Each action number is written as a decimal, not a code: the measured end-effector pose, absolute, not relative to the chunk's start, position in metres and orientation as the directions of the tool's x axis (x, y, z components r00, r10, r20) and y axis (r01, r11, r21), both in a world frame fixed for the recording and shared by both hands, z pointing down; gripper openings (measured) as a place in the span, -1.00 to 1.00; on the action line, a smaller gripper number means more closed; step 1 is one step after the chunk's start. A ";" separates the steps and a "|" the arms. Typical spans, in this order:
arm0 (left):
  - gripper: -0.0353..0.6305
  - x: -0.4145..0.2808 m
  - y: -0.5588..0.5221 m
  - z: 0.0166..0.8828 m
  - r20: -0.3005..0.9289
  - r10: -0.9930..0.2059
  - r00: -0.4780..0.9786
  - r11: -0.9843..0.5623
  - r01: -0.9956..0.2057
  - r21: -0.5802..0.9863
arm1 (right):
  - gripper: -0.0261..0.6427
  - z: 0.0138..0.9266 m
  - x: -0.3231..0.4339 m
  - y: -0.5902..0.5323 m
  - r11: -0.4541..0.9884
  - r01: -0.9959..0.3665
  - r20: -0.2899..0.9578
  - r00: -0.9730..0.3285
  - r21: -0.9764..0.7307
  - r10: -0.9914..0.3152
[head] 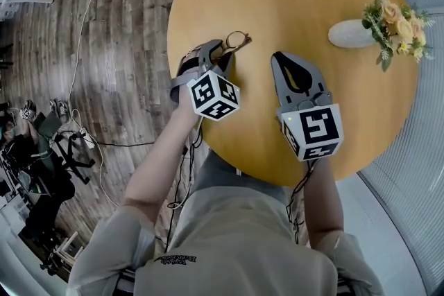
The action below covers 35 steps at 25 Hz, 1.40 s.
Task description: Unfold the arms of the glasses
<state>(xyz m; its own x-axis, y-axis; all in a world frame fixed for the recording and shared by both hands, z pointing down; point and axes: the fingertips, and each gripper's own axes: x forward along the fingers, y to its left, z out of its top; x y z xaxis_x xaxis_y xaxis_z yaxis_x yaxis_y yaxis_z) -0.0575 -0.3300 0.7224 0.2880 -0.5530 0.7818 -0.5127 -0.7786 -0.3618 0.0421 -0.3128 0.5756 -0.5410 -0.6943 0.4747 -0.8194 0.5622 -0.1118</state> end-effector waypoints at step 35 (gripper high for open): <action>-0.77 -0.061 -0.341 0.581 0.527 -0.722 0.448 -0.621 -0.755 -0.210 | -0.82 0.497 0.069 -0.303 0.541 -0.833 0.388 -0.540 -0.118 -0.747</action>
